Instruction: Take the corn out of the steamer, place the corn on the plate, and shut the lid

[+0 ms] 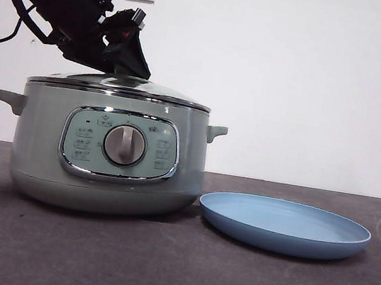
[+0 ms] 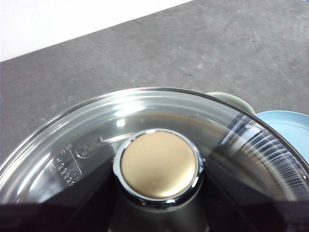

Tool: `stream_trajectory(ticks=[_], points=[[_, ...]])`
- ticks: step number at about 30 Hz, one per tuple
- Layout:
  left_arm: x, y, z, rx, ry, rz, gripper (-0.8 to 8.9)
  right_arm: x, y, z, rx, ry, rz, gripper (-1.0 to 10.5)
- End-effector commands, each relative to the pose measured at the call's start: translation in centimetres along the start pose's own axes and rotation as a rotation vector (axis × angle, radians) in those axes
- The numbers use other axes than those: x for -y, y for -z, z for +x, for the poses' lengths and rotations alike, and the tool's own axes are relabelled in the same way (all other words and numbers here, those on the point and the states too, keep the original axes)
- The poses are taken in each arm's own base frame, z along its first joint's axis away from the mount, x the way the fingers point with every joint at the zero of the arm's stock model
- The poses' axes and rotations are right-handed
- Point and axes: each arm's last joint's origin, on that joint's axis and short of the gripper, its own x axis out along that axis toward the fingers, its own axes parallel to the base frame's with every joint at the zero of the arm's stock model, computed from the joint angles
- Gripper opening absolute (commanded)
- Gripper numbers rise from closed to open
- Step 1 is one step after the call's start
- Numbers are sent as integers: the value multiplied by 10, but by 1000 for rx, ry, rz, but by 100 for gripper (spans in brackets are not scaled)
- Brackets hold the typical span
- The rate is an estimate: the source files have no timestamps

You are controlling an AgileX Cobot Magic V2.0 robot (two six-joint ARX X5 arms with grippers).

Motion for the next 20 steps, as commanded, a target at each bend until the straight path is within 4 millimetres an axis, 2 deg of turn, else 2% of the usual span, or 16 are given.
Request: stream_trajectory(ticks=[1,7,13,17,20], points=[[1,-1,1,7,12,-42,-8,0,-1,0,5,-2,-9,630],[1,-14,-8,65,33,-107,-8,0,-1,0,4,-2,-8,629],[3,-43,-28,132,53,-89,-8,0,-1,0,4,-2,-8,629],[7,-66,-51,162,51,-78,-8,0,-1,0,6,-1,-10,629],[11,-83,-79,177,50,-69,-8,1,-3,0,22,2,-23,629]])
